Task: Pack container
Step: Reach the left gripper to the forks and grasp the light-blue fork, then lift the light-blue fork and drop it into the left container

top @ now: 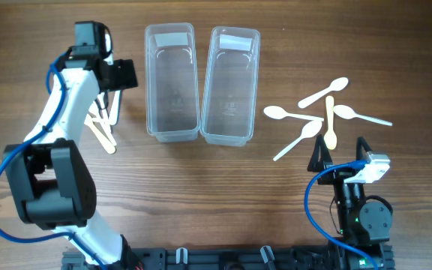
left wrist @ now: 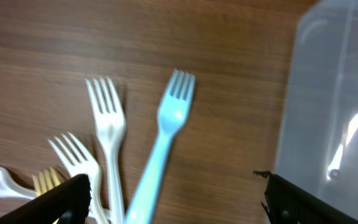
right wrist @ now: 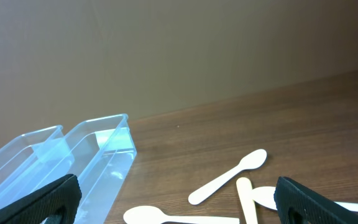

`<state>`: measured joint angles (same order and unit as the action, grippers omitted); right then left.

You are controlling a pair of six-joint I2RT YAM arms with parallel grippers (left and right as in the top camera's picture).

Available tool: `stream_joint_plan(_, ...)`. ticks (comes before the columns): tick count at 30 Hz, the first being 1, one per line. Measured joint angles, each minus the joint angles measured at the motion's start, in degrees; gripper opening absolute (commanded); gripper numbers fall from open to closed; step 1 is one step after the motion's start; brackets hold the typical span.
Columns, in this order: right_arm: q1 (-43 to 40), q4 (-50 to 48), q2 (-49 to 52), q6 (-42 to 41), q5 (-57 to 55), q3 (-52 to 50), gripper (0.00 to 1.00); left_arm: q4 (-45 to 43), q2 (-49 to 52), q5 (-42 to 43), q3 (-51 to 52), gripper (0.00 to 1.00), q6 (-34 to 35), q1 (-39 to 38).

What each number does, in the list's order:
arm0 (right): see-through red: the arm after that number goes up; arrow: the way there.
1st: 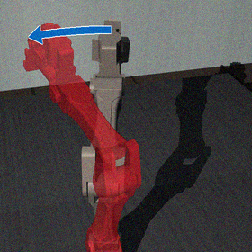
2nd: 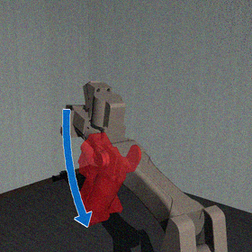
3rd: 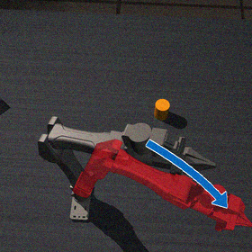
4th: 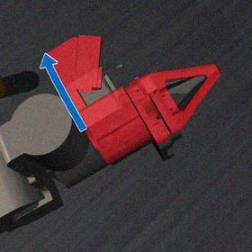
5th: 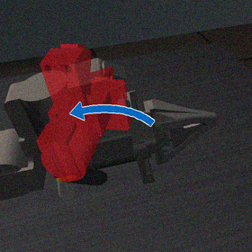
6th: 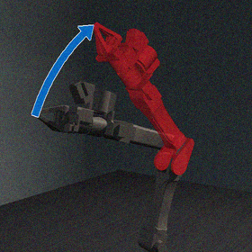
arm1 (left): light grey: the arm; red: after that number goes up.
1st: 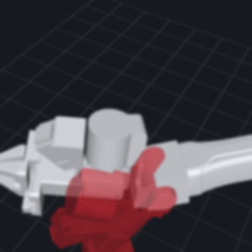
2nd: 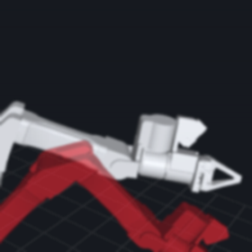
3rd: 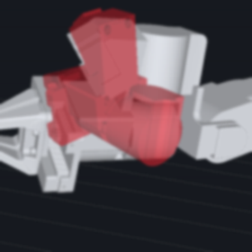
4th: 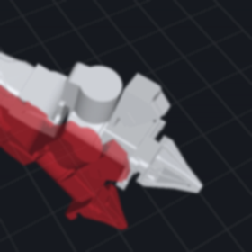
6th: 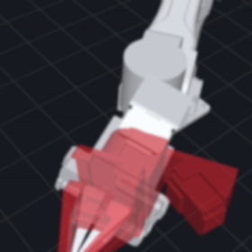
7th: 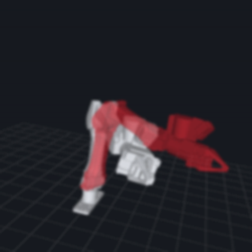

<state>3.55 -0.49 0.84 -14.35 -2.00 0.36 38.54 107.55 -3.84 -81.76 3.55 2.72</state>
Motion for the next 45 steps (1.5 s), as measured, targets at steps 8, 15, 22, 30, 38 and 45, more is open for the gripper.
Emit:
stream_joint_plan(8,0.0,0.0,0.0,0.0,0.02,0.0,1.0,-2.62,0.0,0.09,0.0,0.85,-21.62,1.75)
stream_joint_plan(15,0.0,0.0,0.0,0.0,0.02,0.0,1.0,-3.04,8.2,2.89,0.0,0.39,-28.02,1.75)
stream_joint_plan(22,0.0,0.0,0.0,0.0,0.02,0.0,1.0,-4.13,9.62,3.76,0.0,0.37,-28.09,1.92)
stream_joint_plan(30,0.0,0.0,0.0,0.0,0.02,0.0,1.0,-3.67,12.7,6.14,0.0,0.41,-24.55,4.85)
stream_joint_plan(38,0.0,0.0,0.0,0.0,0.0,0.0,1.0,-2.01,12.79,8.72,-0.17,0.04,-23.76,4.85)
stream_joint_plan(45,0.0,0.0,0.0,0.0,0.02,0.0,1.0,-2.54,12.52,5.7,-4.33,0.04,-23.5,4.85)
